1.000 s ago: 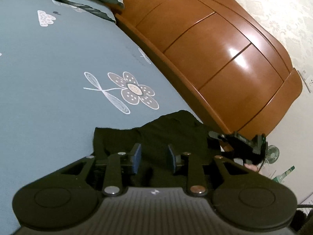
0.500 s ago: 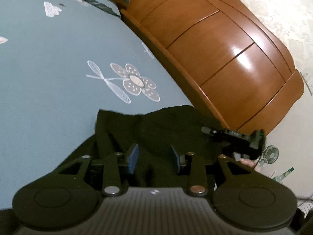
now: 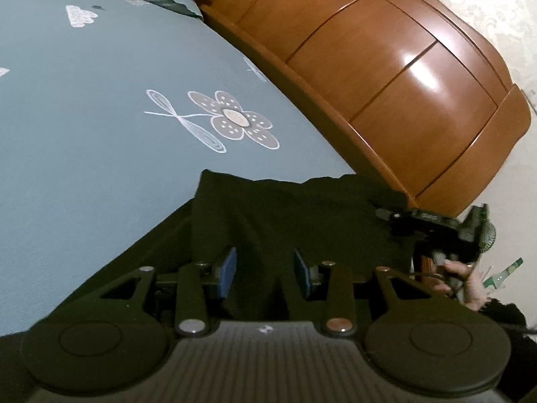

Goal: Fold clothes

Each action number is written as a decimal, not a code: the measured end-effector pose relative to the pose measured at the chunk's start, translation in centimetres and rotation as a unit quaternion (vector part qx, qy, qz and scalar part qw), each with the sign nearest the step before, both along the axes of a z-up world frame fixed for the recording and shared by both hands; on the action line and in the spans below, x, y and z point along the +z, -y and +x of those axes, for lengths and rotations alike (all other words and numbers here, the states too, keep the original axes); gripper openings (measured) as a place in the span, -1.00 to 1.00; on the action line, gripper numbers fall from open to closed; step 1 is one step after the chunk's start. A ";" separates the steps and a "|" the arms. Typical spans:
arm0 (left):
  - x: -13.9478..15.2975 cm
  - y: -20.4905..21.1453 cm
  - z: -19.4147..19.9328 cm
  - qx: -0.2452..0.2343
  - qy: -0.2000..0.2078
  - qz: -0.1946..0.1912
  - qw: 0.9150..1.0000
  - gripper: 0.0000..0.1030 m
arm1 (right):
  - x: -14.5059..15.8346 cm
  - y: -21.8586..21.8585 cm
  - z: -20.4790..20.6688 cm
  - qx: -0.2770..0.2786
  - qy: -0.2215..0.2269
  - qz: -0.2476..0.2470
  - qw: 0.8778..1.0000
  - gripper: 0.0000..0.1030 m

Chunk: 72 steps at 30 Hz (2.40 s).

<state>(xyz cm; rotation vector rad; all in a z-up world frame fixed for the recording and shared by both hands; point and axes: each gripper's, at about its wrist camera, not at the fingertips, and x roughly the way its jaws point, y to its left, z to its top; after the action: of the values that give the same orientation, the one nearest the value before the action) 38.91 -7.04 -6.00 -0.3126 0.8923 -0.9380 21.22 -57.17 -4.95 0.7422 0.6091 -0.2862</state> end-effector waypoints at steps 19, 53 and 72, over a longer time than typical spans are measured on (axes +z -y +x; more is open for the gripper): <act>-0.7 -3.8 -0.1 -0.004 -0.002 0.062 0.998 -0.11 | 2.5 -1.5 -2.4 -0.034 0.015 -0.043 0.998 0.25; 0.7 -1.8 7.8 0.003 0.079 0.069 0.994 -0.69 | 6.7 -8.5 -1.0 0.022 0.007 -0.123 0.992 0.35; 5.2 -13.7 -1.8 0.065 0.048 0.124 0.989 -0.18 | 7.1 -15.3 1.5 0.138 0.049 -0.109 0.983 0.41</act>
<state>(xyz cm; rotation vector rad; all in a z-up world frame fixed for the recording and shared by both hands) 37.10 6.61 -0.79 -0.1100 0.8792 -0.7074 22.73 -41.91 2.16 0.4504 0.5690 -0.0576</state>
